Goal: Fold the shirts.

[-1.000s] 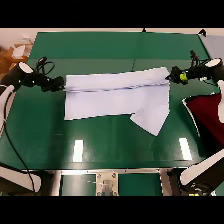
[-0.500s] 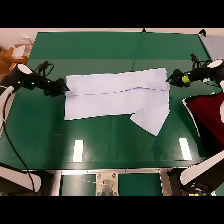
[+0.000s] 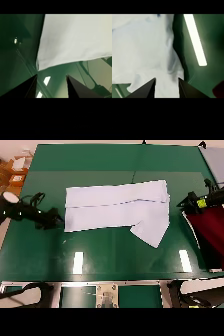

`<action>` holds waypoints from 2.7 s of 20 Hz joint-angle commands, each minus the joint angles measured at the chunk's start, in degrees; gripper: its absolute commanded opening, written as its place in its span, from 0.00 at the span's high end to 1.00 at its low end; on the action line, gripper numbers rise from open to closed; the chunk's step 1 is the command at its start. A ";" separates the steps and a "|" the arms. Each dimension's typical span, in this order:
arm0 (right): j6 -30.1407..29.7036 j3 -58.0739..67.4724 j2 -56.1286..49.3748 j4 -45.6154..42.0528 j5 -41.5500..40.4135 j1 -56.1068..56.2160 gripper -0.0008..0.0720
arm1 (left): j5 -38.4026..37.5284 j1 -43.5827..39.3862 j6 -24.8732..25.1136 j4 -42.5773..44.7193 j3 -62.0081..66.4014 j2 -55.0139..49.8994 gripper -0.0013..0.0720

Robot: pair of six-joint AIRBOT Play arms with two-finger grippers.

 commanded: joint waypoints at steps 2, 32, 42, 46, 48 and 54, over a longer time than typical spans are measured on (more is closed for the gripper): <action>-1.01 -17.97 10.99 -0.09 -6.16 -5.33 0.53 | 16.09 -1.70 -2.73 -8.57 -20.59 15.96 0.41; 0.85 -47.69 34.27 0.42 -20.79 6.78 0.96 | 29.05 -7.76 -3.72 -11.58 -23.61 15.10 0.94; 7.37 -41.35 53.02 -1.88 -12.31 7.06 0.96 | 15.34 -7.78 -10.03 2.38 -16.06 31.01 0.94; 7.13 -30.95 46.25 -0.20 -15.06 8.00 0.96 | 18.05 -7.78 -9.77 3.67 -6.86 26.62 0.94; 6.12 -25.38 39.54 1.18 -17.16 10.16 0.96 | 18.01 -7.78 -9.25 3.39 -2.89 20.90 0.94; 5.66 -11.15 17.53 2.64 -25.59 17.07 0.96 | 22.84 -7.78 -1.86 -5.29 9.14 -0.72 0.94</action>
